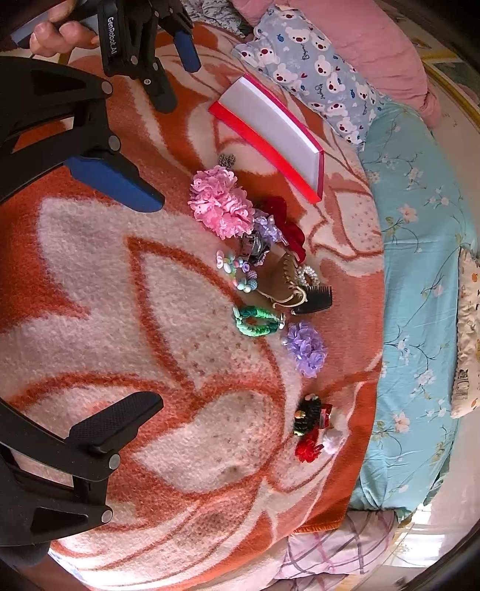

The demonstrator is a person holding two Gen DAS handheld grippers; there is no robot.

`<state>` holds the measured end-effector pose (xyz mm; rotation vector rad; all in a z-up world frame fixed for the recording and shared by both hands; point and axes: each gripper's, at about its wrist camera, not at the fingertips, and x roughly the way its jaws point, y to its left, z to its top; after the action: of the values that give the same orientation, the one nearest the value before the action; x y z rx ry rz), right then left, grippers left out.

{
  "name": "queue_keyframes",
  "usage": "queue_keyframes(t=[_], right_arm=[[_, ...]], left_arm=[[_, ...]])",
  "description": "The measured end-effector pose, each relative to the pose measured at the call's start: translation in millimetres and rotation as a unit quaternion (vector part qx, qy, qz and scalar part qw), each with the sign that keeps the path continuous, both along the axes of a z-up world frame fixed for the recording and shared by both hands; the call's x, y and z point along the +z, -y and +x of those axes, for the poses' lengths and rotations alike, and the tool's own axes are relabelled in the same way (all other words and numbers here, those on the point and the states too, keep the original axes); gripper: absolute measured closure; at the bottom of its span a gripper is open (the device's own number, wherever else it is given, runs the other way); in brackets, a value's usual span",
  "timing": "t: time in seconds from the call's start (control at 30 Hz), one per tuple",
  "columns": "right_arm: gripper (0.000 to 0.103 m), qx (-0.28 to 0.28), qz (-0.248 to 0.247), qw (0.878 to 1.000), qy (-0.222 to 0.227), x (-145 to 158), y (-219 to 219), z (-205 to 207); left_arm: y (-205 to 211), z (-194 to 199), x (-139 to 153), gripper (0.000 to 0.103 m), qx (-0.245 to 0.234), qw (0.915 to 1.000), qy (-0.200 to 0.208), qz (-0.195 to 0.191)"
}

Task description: Organize jewelry

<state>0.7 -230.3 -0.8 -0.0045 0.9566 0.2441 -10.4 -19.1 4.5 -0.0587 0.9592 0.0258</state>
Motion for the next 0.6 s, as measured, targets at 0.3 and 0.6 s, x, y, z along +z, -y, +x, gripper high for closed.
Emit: queue_keyframes(t=[0.3,0.6], right_arm=[[0.004,0.000,0.005,1.000,-0.001,1.4,-0.9,-1.0],[0.004,0.002,0.021,1.000,-0.003,-1.1,1.9,0.7]], left_arm=[[-2.9,0.9,-0.9,0.000,0.002,1.0000,0.000,0.001],[-3.9,1.9,-3.8,0.000,0.003,1.0000,-0.002,0.004]])
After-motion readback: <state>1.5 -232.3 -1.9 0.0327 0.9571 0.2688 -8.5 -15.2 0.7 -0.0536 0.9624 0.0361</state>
